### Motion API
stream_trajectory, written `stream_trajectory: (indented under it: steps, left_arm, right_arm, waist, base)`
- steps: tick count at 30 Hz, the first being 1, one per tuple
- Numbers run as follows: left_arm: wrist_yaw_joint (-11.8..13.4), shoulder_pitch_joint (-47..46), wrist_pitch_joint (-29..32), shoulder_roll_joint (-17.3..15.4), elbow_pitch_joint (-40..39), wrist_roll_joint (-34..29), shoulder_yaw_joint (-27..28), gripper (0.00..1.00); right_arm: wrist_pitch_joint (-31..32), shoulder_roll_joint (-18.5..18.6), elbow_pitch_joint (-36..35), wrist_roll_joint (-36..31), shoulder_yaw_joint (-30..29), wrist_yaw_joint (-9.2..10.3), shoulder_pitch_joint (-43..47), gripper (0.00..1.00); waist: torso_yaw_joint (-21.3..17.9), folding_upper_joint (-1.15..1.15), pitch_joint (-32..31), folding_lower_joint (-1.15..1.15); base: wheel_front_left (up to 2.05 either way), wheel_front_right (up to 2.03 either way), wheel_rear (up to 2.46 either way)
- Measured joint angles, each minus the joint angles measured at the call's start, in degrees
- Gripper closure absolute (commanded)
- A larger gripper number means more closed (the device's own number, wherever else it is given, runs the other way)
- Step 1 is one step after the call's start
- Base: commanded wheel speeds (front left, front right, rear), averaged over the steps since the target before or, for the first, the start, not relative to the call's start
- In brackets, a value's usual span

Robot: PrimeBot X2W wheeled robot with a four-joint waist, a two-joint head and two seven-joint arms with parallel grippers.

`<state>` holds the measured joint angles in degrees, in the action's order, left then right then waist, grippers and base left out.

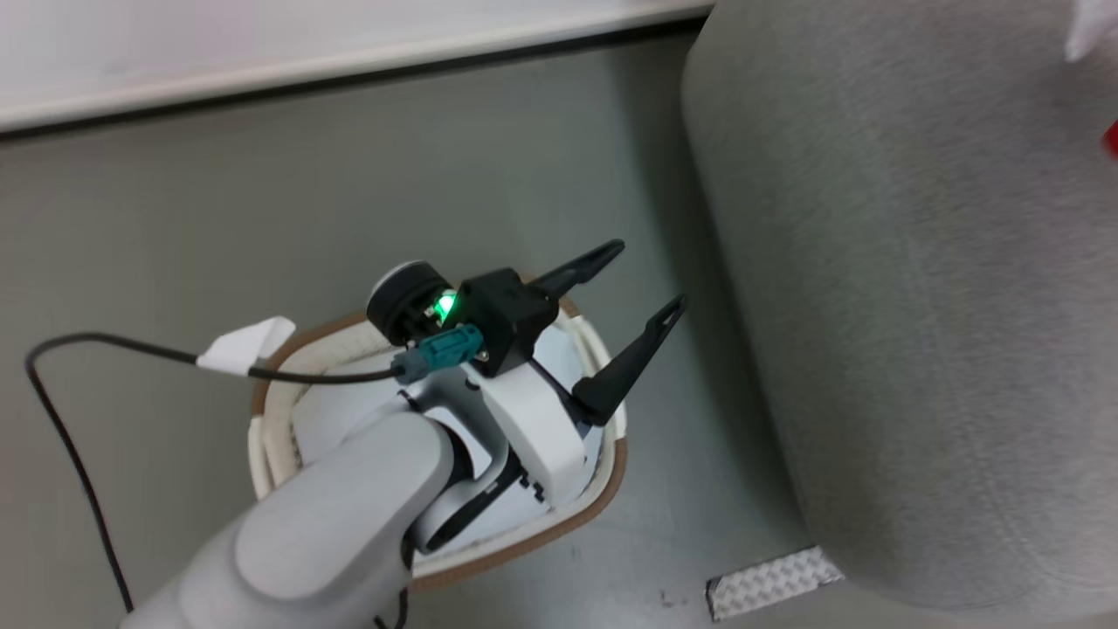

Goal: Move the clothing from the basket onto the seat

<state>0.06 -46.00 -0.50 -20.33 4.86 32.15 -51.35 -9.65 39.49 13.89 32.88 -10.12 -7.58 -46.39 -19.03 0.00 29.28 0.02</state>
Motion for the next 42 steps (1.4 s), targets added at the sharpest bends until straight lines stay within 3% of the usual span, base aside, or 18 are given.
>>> stream_trajectory:
  steps: [4,12,18,22,23,24,25,33,42]
  left_arm:
    - [0.01,-1.47,0.43,-0.65,-0.77,-0.40,0.33,0.00]
    - [-0.04,-1.92,-0.70,-0.66,-0.15,-0.40,0.41,0.00]
    - [-0.10,-2.04,-1.63,0.05,1.18,-0.24,0.40,0.00]
    - [-0.09,-2.01,-2.10,0.15,1.90,0.10,0.42,0.00]
    - [-0.08,-1.96,-2.14,0.15,2.10,0.20,0.42,0.00]
    - [-0.04,-1.86,-2.22,0.14,2.29,0.23,0.41,0.00]
    - [-0.03,-1.74,-2.42,0.14,2.53,0.25,0.42,0.00]
    - [0.29,0.80,-4.13,0.91,4.85,1.77,0.31,0.00]
    - [1.89,6.67,-7.62,1.25,8.15,5.42,1.88,0.00]
  right_arm:
    - [0.21,2.93,3.96,0.98,-2.69,0.01,-1.87,1.00]
    - [7.53,1.48,15.75,-0.48,2.44,0.01,-3.96,1.00]
    - [22.62,-0.58,26.10,3.04,8.48,0.01,-4.95,1.00]
    - [27.17,0.12,28.06,4.76,10.56,0.01,-5.58,1.00]
    - [27.93,0.21,28.35,4.85,11.15,0.01,-5.73,0.86]
    - [28.17,0.24,28.48,4.98,11.52,0.01,-5.88,0.63]
    - [28.42,0.23,28.63,5.02,11.80,0.01,-6.04,0.02]
    - [31.11,0.14,28.17,6.34,14.77,0.01,-3.25,0.00]
    - [34.31,0.96,21.95,6.46,18.25,0.01,3.94,0.00]
  waist:
    - [2.41,0.00,4.43,0.00]
    - [7.15,0.00,9.84,0.00]
    - [8.72,0.00,9.53,-0.01]
    - [8.93,0.00,8.53,-0.01]
    - [8.92,0.00,8.25,-0.01]
    - [8.90,0.00,7.98,-0.01]
    - [8.86,0.00,7.66,-0.01]
    - [8.09,-0.01,2.55,-0.02]
    - [7.06,0.00,-7.90,-0.02]
  base:
    - [0.00,0.00,0.00]
    - [0.00,0.00,0.00]
    - [0.00,0.00,0.00]
    - [0.00,0.00,0.00]
    - [0.00,0.00,0.00]
    - [0.00,0.00,0.00]
    - [0.00,0.00,0.00]
    - [0.00,0.00,0.00]
    - [0.00,0.00,0.00]
